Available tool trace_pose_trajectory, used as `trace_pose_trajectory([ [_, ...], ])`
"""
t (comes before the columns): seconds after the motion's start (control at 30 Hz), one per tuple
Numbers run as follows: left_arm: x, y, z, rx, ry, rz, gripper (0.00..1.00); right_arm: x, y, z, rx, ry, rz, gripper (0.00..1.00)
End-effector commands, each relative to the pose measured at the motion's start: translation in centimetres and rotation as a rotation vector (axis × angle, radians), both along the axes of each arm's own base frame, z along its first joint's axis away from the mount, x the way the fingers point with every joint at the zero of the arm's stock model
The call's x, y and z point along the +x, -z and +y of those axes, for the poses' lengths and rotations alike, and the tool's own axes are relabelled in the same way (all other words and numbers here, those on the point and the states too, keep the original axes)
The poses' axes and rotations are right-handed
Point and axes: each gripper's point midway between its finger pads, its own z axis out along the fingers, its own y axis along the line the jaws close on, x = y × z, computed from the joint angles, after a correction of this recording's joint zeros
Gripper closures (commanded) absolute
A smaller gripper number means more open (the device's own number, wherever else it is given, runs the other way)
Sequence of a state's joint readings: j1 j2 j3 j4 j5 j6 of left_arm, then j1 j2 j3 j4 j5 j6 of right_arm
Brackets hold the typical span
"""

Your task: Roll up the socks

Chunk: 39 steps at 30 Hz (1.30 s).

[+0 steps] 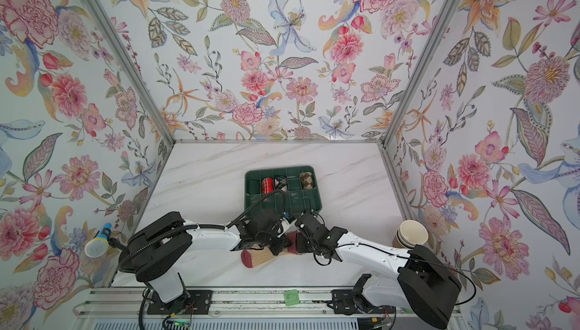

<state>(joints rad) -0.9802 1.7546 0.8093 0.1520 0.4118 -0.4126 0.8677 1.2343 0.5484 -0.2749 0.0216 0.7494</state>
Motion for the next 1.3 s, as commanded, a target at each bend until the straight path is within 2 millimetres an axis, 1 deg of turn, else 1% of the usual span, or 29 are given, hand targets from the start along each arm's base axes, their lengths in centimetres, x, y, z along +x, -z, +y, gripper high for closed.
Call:
trace_pose_trajectory([
  [0.0,-0.1,2.0,0.8,0.096,-0.009,0.042,1.0,-0.2,0.1,0.2,0.042,-0.017,0.007,0.92],
  [0.13,-0.2,2.9,1.1,0.138,-0.01,0.053,1.0,-0.1,0.2,-0.2,0.068,-0.006,0.02,0.85],
  [0.2,-0.2,3.2,1.3,0.149,-0.012,0.06,1.0,0.0,0.1,-0.6,0.073,0.005,0.017,0.76],
  [0.23,-0.2,3.2,1.3,0.151,-0.013,0.062,1.0,0.0,0.0,-0.8,0.078,0.012,0.014,0.73],
  [0.3,-0.3,3.5,1.4,0.16,-0.014,0.068,1.0,0.4,-0.4,-1.5,0.091,0.035,0.0,0.68],
  [0.37,-0.4,3.7,1.5,0.166,-0.014,0.073,1.0,0.6,-1.0,-2.2,0.106,0.058,-0.018,0.66],
  [0.47,-0.5,3.9,1.7,0.173,-0.013,0.078,1.0,1.0,-1.2,-3.6,0.104,0.102,-0.033,0.67],
  [0.53,-0.5,3.9,1.7,0.175,-0.013,0.078,1.0,1.1,-0.7,-4.7,0.073,0.129,-0.026,0.69],
  [0.7,-0.6,4.0,1.7,0.177,-0.012,0.081,1.0,1.4,0.4,-5.8,0.001,0.158,-0.005,0.75],
  [0.83,-0.6,4.0,1.7,0.178,-0.011,0.081,1.0,1.3,1.4,-6.4,-0.057,0.164,0.027,0.79],
  [0.93,-0.5,4.0,1.7,0.178,-0.012,0.08,1.0,1.2,1.9,-6.3,-0.072,0.152,0.042,0.81],
  [1.17,-0.5,4.1,1.7,0.18,-0.01,0.083,1.0,1.3,2.1,-4.6,-0.023,0.108,0.044,0.82],
  [1.27,-0.6,4.1,1.8,0.183,-0.009,0.085,1.0,1.3,2.3,-4.2,-0.007,0.097,0.051,0.83],
])
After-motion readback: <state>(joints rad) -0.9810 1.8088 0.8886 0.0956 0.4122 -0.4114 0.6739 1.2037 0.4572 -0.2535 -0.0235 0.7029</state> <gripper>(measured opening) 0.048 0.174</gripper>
